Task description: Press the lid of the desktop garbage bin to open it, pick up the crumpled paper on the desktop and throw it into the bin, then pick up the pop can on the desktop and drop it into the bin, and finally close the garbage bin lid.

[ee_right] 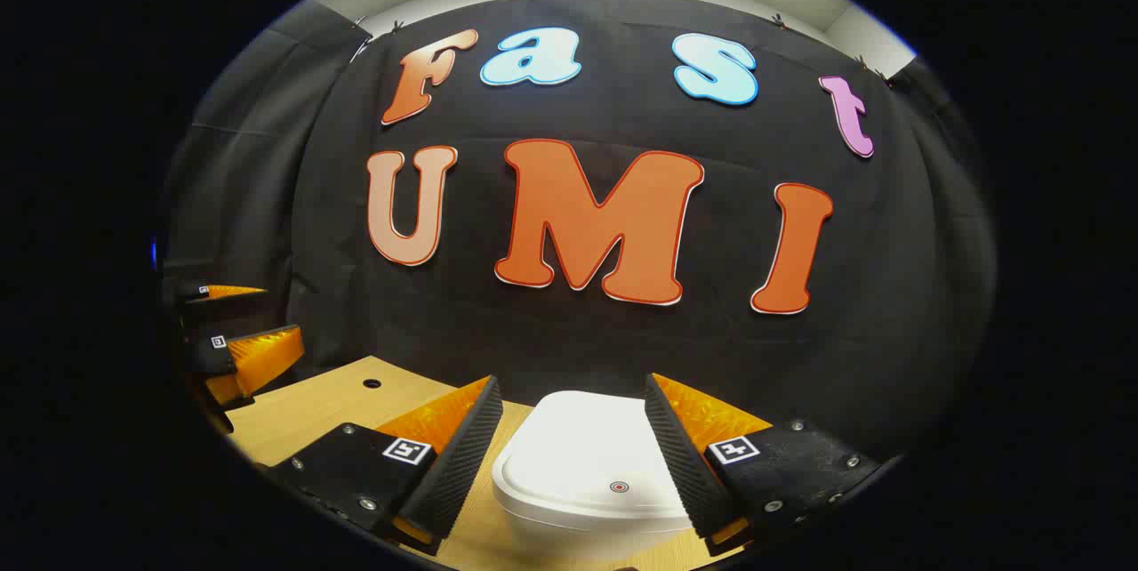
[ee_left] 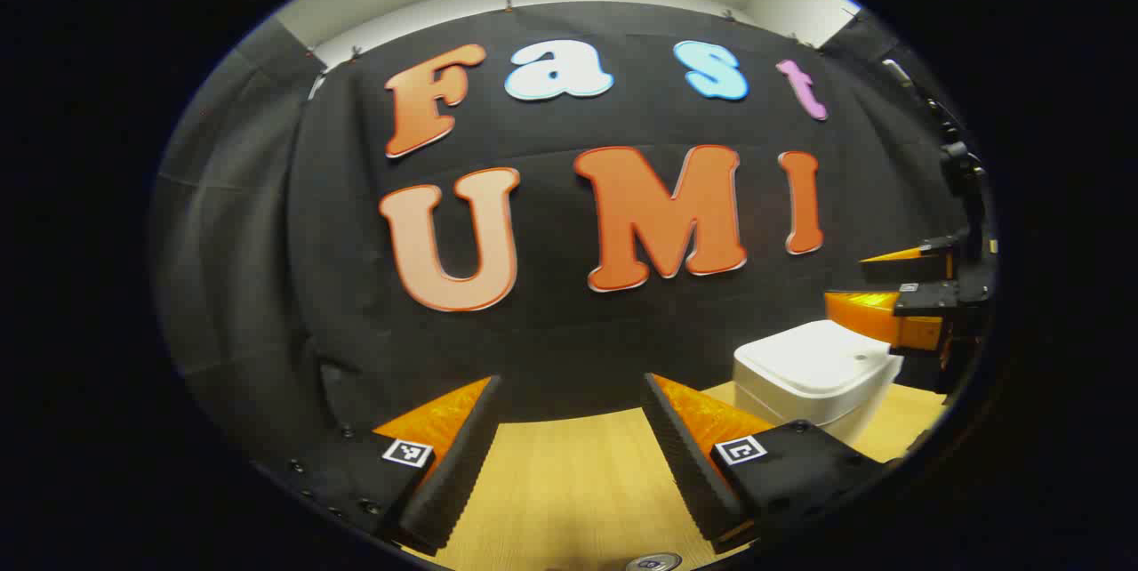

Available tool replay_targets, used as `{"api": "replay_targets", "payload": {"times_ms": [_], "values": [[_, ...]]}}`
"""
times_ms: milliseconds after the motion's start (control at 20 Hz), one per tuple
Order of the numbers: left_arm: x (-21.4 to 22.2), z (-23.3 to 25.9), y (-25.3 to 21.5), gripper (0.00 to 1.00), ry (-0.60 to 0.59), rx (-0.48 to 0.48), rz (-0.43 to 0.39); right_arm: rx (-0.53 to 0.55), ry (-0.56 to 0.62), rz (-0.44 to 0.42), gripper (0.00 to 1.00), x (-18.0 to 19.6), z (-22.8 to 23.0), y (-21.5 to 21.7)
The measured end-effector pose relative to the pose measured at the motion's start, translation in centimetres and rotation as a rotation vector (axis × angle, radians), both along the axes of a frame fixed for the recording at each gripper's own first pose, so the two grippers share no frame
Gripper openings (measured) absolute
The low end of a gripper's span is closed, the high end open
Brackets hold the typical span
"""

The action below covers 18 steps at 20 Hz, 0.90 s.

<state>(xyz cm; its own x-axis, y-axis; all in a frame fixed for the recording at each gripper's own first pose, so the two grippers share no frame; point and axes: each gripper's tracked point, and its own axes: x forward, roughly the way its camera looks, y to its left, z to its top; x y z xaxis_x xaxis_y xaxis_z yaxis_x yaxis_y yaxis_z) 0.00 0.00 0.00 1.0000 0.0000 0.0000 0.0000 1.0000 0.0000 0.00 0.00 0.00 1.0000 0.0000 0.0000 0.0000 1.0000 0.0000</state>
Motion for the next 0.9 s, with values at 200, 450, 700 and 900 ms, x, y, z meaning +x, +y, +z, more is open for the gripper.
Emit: {"api": "replay_targets", "payload": {"times_ms": [200,450,700,900], "values": [[0.2,0.5,0.5,0.99,-0.029,-0.009,0.015,-0.006,-0.004,0.002,0.97,0.3,0.2,0.0],[0.2,0.8,0.6,0.99,-0.048,-0.017,0.030,-0.002,-0.005,-0.001,0.97,0.4,0.2,-0.3],[0.6,0.4,0.8,0.99,-0.030,-0.008,0.038,0.003,-0.007,-0.013,0.97,0.6,0.2,-0.8],[0.4,0.3,1.1,0.99,-0.027,-0.012,0.049,-0.003,-0.009,-0.030,0.98,0.6,0.4,-1.7]]}}
